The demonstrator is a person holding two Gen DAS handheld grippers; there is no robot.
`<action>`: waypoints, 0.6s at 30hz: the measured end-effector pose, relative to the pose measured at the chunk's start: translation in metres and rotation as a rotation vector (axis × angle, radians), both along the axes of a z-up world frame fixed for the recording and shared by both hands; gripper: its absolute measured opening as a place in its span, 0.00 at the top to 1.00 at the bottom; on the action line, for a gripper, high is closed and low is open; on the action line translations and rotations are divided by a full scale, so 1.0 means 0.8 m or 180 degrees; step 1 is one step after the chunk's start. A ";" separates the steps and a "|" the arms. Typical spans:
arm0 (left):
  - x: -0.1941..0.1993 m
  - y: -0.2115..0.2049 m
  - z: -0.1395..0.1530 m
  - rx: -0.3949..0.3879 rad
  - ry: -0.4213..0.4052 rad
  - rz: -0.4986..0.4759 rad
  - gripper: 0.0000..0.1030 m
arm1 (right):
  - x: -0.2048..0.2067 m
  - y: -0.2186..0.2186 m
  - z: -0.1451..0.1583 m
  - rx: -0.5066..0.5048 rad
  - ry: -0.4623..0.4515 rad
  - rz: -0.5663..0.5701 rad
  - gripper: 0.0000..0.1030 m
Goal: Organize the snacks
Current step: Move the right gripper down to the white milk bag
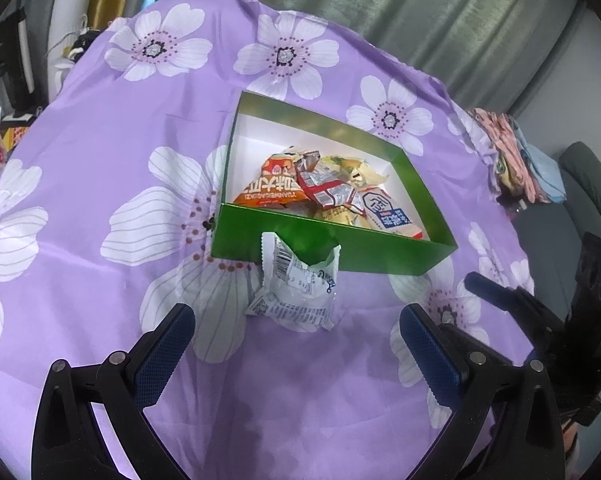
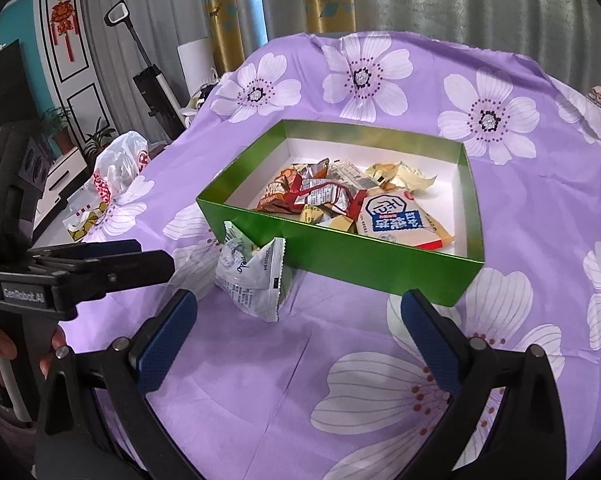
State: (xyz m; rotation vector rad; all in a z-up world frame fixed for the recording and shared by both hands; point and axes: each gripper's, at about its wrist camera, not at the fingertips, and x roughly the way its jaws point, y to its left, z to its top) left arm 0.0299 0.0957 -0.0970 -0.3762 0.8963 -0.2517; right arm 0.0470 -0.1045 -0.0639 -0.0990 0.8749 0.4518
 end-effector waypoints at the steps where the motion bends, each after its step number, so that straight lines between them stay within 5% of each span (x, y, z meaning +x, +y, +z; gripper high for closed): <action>1: 0.002 0.000 -0.002 -0.0003 0.0006 -0.0009 0.01 | 0.002 0.001 -0.002 0.0000 0.0016 0.0003 0.01; 18: 0.040 -0.007 -0.034 -0.0049 0.0158 -0.0187 0.01 | 0.031 0.030 -0.053 -0.0023 0.0298 0.0166 0.01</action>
